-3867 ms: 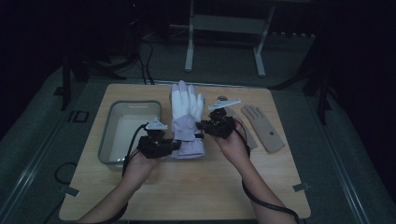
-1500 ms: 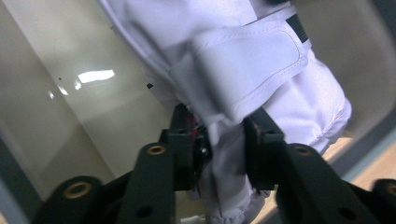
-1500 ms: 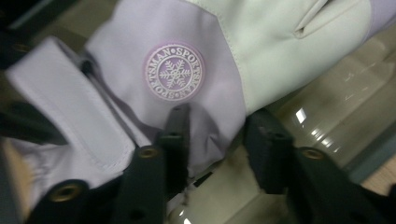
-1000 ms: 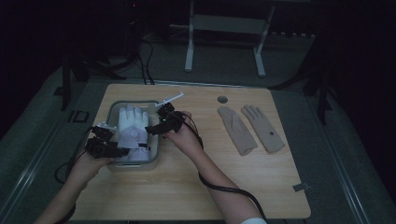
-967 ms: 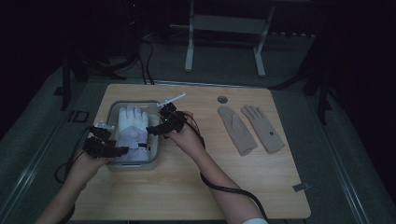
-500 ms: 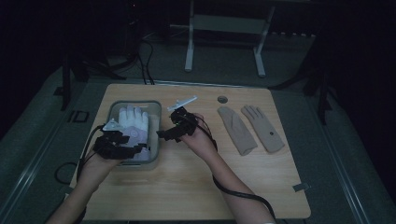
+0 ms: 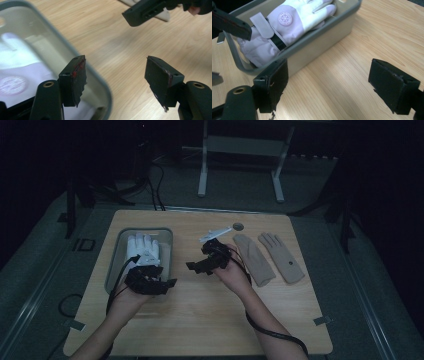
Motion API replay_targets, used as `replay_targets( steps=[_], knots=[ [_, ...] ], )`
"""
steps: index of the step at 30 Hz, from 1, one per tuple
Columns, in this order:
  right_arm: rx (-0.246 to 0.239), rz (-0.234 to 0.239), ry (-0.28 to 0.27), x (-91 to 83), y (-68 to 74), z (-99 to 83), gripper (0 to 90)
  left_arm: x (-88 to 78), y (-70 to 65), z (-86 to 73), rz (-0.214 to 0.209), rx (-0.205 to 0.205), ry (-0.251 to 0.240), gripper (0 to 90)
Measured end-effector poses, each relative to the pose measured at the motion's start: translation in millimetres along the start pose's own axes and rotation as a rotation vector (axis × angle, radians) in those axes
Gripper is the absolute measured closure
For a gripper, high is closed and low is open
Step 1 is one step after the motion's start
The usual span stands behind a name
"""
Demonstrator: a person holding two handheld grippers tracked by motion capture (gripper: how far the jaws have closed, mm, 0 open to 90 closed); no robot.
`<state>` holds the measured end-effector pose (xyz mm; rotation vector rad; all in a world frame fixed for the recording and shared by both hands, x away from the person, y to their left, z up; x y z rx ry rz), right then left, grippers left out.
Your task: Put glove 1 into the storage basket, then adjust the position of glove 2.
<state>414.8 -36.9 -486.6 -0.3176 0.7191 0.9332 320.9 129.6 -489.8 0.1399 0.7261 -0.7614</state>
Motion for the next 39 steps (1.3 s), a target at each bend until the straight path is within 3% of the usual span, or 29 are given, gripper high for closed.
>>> replay_targets(
  steps=[5, 6, 11, 16, 21, 25, 30, 35, 39],
  knots=[
    [0.008, -0.020, -0.003, -13.1, -13.0, -13.5, 15.9, 15.3, -14.6, -0.1, -0.022, 0.016, -0.010, 33.9],
    [0.010, -0.023, 0.000, -15.4, -15.8, -16.9, 15.9, 18.8, -18.0, -0.7, -0.041, 0.019, -0.011, 33.9],
    [0.027, -0.042, -0.005, -27.5, -30.0, -33.3, 15.6, 36.6, -31.9, -4.3, -0.078, 0.047, 0.014, 33.8],
    [0.038, -0.054, -0.014, -39.3, -44.0, -50.0, 15.5, 48.4, -43.1, -3.5, -0.120, 0.063, -0.005, 33.7],
    [0.059, -0.066, -0.023, -47.8, -56.6, -63.8, 15.3, 61.0, -56.6, -4.5, -0.163, 0.109, -0.020, 33.7],
    [0.077, -0.088, -0.018, -53.0, -67.3, -74.6, 15.1, 71.1, -62.2, -8.2, -0.197, 0.105, -0.017, 30.0],
    [0.096, -0.096, 0.029, -58.6, -76.3, -89.6, 15.0, 83.7, -64.2, -16.3, -0.199, 0.106, -0.005, 26.5],
    [0.111, -0.115, 0.042, -63.6, -83.0, -102.1, 12.3, 95.1, -65.7, -27.6, -0.195, 0.111, 0.007, 20.4],
    [0.120, -0.145, 0.040, -66.8, -90.6, -112.2, 11.6, 98.2, -67.1, -33.1, -0.190, 0.133, -0.021, 16.9]
  ],
)
Point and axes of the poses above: each handheld gripper's, and its own axes: x roughly forward along the jaws, z roughly out of its top, y roughly to its left, the point moved 5 cm from there along x, roughly forward along the jaws, and after that the axes turned 3 degrees about -z, right-handed, at the moved point
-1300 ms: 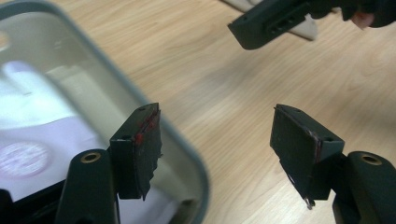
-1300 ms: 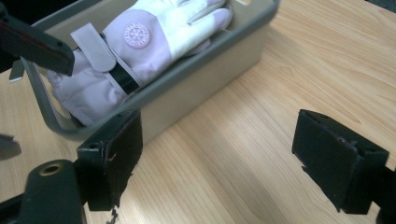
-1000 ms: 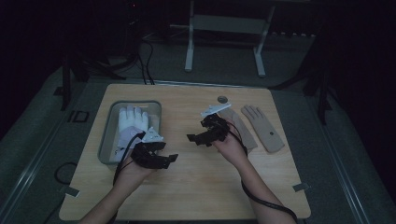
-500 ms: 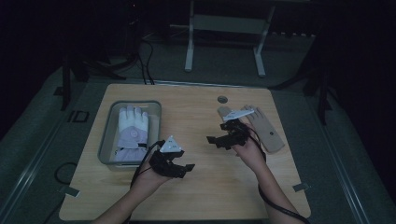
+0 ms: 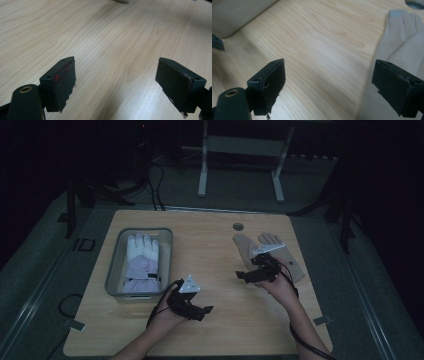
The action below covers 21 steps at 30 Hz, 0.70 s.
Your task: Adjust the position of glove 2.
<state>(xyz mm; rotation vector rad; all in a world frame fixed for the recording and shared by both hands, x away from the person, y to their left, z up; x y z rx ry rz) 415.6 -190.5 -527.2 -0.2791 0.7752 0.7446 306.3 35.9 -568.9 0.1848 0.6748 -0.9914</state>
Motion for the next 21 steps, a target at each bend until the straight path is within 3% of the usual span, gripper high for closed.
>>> replay_targets(
  steps=[5, 8, 16, 21],
  knots=[
    [0.001, -0.034, -0.007, 0.8, -12.9, -10.3, 12.8, 4.1, 1.2, -8.4, 0.012, 0.002, -0.008, 13.0],
    [-0.018, -0.066, -0.031, -0.1, -23.3, -14.3, 14.4, 5.7, 3.0, -12.4, 0.021, -0.009, -0.035, 2.2],
    [-0.003, -0.133, -0.042, 2.7, -51.1, -20.5, 22.7, 3.7, 5.3, -21.5, 0.068, -0.005, -0.118, 1.3],
    [0.006, -0.141, -0.035, 8.5, -63.0, -17.4, 26.8, 2.1, 8.0, -26.7, 0.103, -0.013, -0.154, 0.1]
  ],
)
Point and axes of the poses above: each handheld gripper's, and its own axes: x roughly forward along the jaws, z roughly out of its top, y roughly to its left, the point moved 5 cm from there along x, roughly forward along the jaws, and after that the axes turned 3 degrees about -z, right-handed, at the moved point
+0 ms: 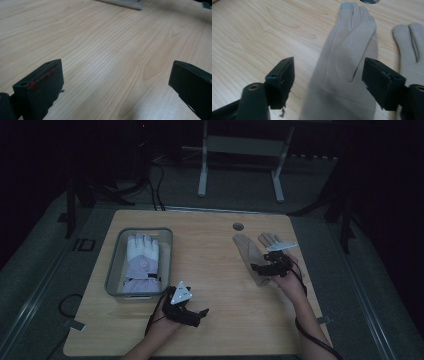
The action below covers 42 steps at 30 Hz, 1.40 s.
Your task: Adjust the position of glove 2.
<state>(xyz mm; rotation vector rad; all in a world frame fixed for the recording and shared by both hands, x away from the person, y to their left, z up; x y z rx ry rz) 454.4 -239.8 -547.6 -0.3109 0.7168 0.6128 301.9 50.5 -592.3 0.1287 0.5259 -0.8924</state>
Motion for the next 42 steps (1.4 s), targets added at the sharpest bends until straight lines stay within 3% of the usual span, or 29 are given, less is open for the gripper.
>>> replay_targets(
  steps=[2, 6, 11, 18, 21, 24, 26, 28, 29, 30, 32, 33, 36, 37, 38, 39, 42],
  knots=[
    [-0.004, -0.012, -0.003, 4.7, -4.1, 2.4, 29.0, 0.6, -0.6, -1.4, 0.017, 0.013, 0.006, 0.0],
    [0.007, -0.025, 0.002, 15.7, -13.3, 6.6, 33.2, 0.7, -2.7, -2.4, -0.010, 0.016, -0.012, 0.0],
    [0.029, -0.039, 0.047, 35.9, -23.6, 7.2, 34.1, 3.3, -4.3, -3.1, -0.036, 0.016, -0.002, 0.1],
    [0.006, -0.065, 0.075, 55.3, -30.8, 3.7, 39.8, 5.1, -6.4, -4.3, -0.044, 0.018, -0.002, 0.1],
    [-0.012, -0.060, 0.085, 60.0, -30.7, 1.5, 46.0, 4.8, -7.3, -4.0, -0.031, 0.031, -0.020, 0.2],
    [-0.004, -0.046, 0.094, 58.4, -30.6, 1.8, 65.2, 6.0, -9.2, -4.6, -0.035, 0.041, -0.019, 0.2],
    [0.012, -0.036, 0.107, 56.9, -26.5, 2.2, 77.3, 6.3, -10.1, -4.7, -0.034, 0.045, -0.019, 0.2],
    [0.058, -0.024, 0.130, 53.2, -20.3, 5.4, 80.7, 6.1, -10.7, -4.9, -0.034, 0.044, -0.023, 0.1],
    [0.096, -0.004, 0.088, 46.1, -8.5, 13.8, 81.4, 5.9, -10.9, -5.0, -0.030, 0.044, -0.023, 0.2],
    [0.096, -0.004, 0.088, 46.1, -8.5, 13.8, 81.4, 5.8, -11.1, -4.9, -0.029, 0.044, -0.025, 0.2],
    [0.140, -0.003, 0.013, 34.4, 10.5, 29.2, 81.5, 5.7, -11.8, -4.2, -0.026, 0.041, -0.033, 0.2],
    [0.140, -0.003, 0.013, 34.4, 10.5, 29.2, 81.5, 6.0, -12.2, -4.1, -0.025, 0.045, -0.029, 0.2],
    [0.169, -0.032, -0.036, 27.4, 27.9, 39.5, 81.5, 6.5, -13.9, -4.1, -0.019, 0.058, -0.028, 0.2],
    [0.191, -0.071, -0.051, 25.8, 37.6, 42.3, 81.5, 6.4, -14.5, -4.1, -0.020, 0.060, -0.030, 0.2],
    [0.191, -0.071, -0.051, 25.8, 37.6, 42.3, 81.5, 6.2, -14.8, -4.1, -0.019, 0.061, -0.032, 0.2],
    [0.233, -0.070, -0.059, 26.6, 47.1, 43.5, 81.5, 6.0, -14.8, -4.1, -0.017, 0.060, -0.034, 0.1],
    [0.243, -0.087, -0.057, 27.8, 53.9, 43.9, 81.5, 5.2, -14.0, -3.7, -0.016, 0.057, -0.044, 0.2]
  ],
)
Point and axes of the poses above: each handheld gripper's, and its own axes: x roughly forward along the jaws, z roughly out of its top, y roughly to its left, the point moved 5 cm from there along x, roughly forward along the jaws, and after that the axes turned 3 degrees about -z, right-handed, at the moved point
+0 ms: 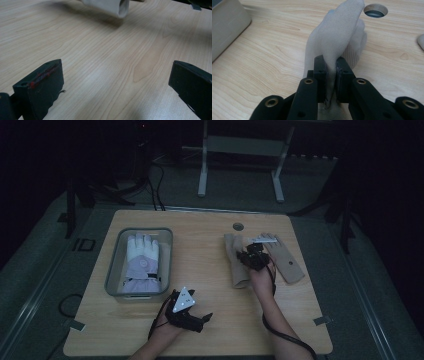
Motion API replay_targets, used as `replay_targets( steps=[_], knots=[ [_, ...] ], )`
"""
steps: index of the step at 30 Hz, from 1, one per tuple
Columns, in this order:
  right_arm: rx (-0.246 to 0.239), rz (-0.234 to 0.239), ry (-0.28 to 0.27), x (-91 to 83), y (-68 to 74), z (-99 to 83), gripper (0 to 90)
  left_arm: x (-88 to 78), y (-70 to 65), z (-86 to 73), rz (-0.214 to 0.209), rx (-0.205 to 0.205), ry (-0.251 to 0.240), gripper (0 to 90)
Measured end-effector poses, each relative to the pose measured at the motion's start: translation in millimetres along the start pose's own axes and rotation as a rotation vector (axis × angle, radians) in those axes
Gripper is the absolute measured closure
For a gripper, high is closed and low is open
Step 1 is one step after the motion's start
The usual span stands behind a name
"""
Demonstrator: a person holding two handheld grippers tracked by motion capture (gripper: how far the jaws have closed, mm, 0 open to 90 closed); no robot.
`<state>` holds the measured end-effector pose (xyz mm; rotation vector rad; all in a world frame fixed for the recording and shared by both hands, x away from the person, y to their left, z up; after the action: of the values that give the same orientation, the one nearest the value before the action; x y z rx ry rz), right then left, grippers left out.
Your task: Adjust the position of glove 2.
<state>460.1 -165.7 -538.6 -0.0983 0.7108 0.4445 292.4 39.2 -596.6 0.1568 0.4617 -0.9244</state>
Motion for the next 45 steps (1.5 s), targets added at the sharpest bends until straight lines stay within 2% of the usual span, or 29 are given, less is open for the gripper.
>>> replay_targets(
  steps=[1, 2, 3, 7, 9, 12, 14, 16, 19, 20, 22, 28, 29, 31, 33, 34, 35, 37, 38, 39, 40, 41, 43, 45],
  knots=[
    [0.010, -0.005, 0.000, 1.0, 7.5, -1.6, 81.5, -0.3, 0.3, 0.3, -0.001, -0.004, -0.007, 0.2],
    [0.010, -0.005, 0.000, 1.0, 7.5, -1.6, 81.5, -0.3, 0.3, 0.3, -0.001, -0.004, -0.007, 0.2],
    [0.043, -0.007, -0.011, 1.7, 12.9, -2.4, 81.5, -0.3, 0.5, 0.4, 0.001, -0.001, -0.008, 0.1],
    [0.073, -0.035, -0.025, 7.2, 20.8, -5.9, 81.4, -0.2, 1.4, 0.1, 0.003, 0.008, -0.020, 0.2],
    [0.072, -0.044, -0.024, 9.4, 21.6, -7.5, 81.4, 0.0, 2.2, -0.4, 0.012, 0.013, -0.016, 0.2],
    [0.099, -0.047, 0.027, 23.8, 23.9, -19.4, 80.3, 0.4, 2.7, -1.2, 0.010, 0.013, -0.016, 0.2],
    [0.099, -0.044, 0.037, 27.3, 24.2, -22.3, 79.2, 0.3, 2.6, -1.2, 0.008, 0.013, -0.018, 0.2],
    [0.084, -0.035, 0.085, 35.8, 26.4, -30.8, 71.4, 0.7, 2.3, -1.4, 0.003, 0.013, -0.013, 0.2],
    [0.060, -0.033, 0.094, 38.7, 28.1, -35.9, 66.7, 0.8, 2.7, -1.4, 0.002, 0.013, -0.010, 0.2],
    [0.060, -0.033, 0.094, 38.7, 28.1, -35.9, 66.7, 0.8, 2.8, -1.5, 0.000, 0.010, -0.009, 0.2],
    [0.054, -0.008, 0.094, 37.7, 29.2, -36.2, 58.2, 0.5, 3.1, -1.4, 0.000, 0.005, -0.016, 0.2],
    [0.051, 0.010, 0.080, 24.5, 25.4, -30.6, 49.9, 0.0, 3.8, -1.5, 0.003, -0.001, -0.016, 0.2],
    [0.042, 0.023, 0.064, 15.5, 20.7, -26.8, 49.7, -0.1, 4.0, -1.5, 0.001, -0.001, -0.016, 0.2],
    [0.035, 0.027, 0.058, 12.5, 18.2, -25.5, 49.4, -0.2, 4.3, -1.8, -0.003, -0.007, -0.010, 0.2],
    [0.014, 0.025, 0.034, 0.7, 4.4, -20.6, 49.7, 0.1, 3.6, -2.0, -0.009, -0.003, -0.008, 0.2],
    [0.014, 0.025, 0.034, 0.7, 4.4, -20.6, 49.7, 0.1, 3.6, -2.0, -0.009, -0.003, -0.008, 0.2],
    [0.005, 0.024, 0.017, -6.5, -7.0, -18.2, 49.6, 0.8, 2.9, -2.2, -0.014, 0.005, 0.003, 0.2],
    [-0.003, 0.010, 0.004, -13.0, -18.6, -17.4, 49.5, 1.3, 3.0, -2.2, -0.014, 0.005, 0.007, 0.2],
    [-0.003, 0.010, 0.004, -13.0, -18.6, -17.4, 49.5, 1.4, 2.8, -2.2, -0.017, 0.002, 0.009, 0.2],
    [-0.027, 0.004, -0.007, -19.4, -30.2, -18.2, 49.0, 1.6, 3.1, -2.3, -0.018, 0.000, 0.012, 0.2],
    [-0.027, 0.004, -0.007, -19.4, -30.2, -18.2, 49.0, 1.7, 3.4, -2.3, -0.015, -0.003, 0.011, 0.2],
    [-0.036, -0.004, -0.013, -24.5, -41.0, -19.7, 48.9, 1.5, 3.7, -2.4, -0.020, -0.005, 0.010, 0.2],
    [-0.041, -0.007, -0.016, -26.4, -45.0, -20.4, 48.4, 1.5, 4.0, -2.5, -0.018, -0.007, 0.016, 0.2],
    [-0.048, -0.029, -0.022, -33.4, -61.8, -23.1, 47.1, 1.8, 3.8, -2.5, -0.020, -0.005, 0.019, 0.2]
  ],
)
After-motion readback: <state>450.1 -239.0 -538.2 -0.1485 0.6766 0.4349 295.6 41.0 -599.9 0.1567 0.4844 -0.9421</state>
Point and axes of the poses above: each handheld gripper's, and its own axes: x roughly forward along the jaws, z roughly out of its top, y roughly to its left, the point moved 5 cm from there along x, roughly forward along the jaws, and after that the axes turned 3 degrees about -z, right-handed, at the moved point
